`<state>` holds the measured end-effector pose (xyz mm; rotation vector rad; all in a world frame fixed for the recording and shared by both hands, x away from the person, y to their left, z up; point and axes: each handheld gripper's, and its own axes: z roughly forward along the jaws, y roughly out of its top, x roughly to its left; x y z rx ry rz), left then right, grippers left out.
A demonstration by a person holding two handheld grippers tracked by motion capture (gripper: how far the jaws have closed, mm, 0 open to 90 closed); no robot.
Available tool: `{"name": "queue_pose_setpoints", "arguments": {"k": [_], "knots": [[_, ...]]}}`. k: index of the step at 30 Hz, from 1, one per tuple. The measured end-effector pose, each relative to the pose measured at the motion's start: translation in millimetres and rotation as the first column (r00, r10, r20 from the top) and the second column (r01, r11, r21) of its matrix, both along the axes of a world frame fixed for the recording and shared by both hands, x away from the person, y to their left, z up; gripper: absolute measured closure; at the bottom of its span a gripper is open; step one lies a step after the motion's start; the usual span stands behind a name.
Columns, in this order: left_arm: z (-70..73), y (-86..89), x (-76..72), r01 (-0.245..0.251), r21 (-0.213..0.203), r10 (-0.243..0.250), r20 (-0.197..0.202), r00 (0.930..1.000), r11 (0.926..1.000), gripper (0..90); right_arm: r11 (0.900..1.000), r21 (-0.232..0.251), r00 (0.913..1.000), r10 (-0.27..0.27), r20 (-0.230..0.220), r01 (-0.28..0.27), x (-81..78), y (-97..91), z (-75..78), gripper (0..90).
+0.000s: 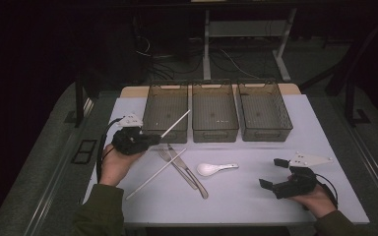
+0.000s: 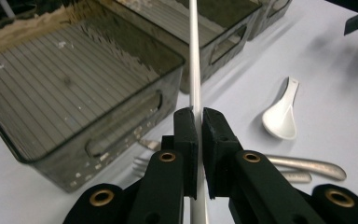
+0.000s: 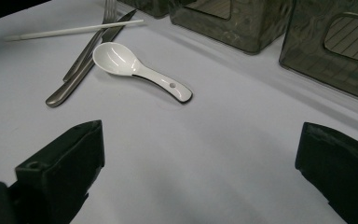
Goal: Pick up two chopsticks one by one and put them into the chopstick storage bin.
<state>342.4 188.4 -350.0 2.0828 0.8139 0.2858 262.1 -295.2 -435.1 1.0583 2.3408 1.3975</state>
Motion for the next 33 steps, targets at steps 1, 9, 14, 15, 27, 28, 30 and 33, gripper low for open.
{"name": "queue_pose_setpoints", "arguments": {"k": [1,9,14,15,27,28,30,33], "knots": [[1.8,-1.1,1.8,-0.001,0.002,0.001,0.003,1.0000,1.0000,84.1,1.0000,0.000,1.0000,0.000,0.000,0.000,0.0,0.0,0.0,1.3],[17.1,-8.1,19.2,-0.008,-0.007,0.008,0.028,0.9996,0.9999,84.1,1.0000,0.007,1.0000,-0.003,-0.005,0.003,-0.3,-0.5,0.3,1.4],[25.9,-12.6,31.7,-0.013,-0.011,0.013,0.042,0.9990,0.9999,84.1,1.0000,0.008,1.0000,-0.005,-0.005,0.005,-0.6,-0.9,0.5,1.4],[27.3,-13.8,34.3,-0.016,-0.010,0.016,0.044,0.9989,0.9998,84.1,1.0000,0.008,1.0000,-0.004,-0.002,0.004,-0.5,-1.1,0.5,1.3],[29.7,-19.1,65.2,-0.054,-0.014,0.054,0.067,0.9963,0.9985,84.1,0.9999,0.013,1.0000,-0.005,-0.001,0.005,-1.1,-2.1,0.9,1.4],[28.9,-18.7,67.9,-0.056,-0.021,0.057,0.066,0.9962,0.9982,84.1,0.9999,0.013,1.0000,-0.006,-0.002,0.006,-1.2,-2.1,1.0,1.4],[27.8,-18.1,73.2,-0.063,-0.017,0.064,0.071,0.9954,0.9979,84.1,0.9999,0.013,1.0000,-0.005,-0.002,0.005,-1.1,-2.1,0.9,1.3],[27.7,-15.9,81.5,-0.070,-0.020,0.071,0.080,0.9942,0.9973,84.1,0.9999,0.015,1.0000,-0.005,-0.004,0.005,-1.0,-2.1,1.0,1.4]]}}
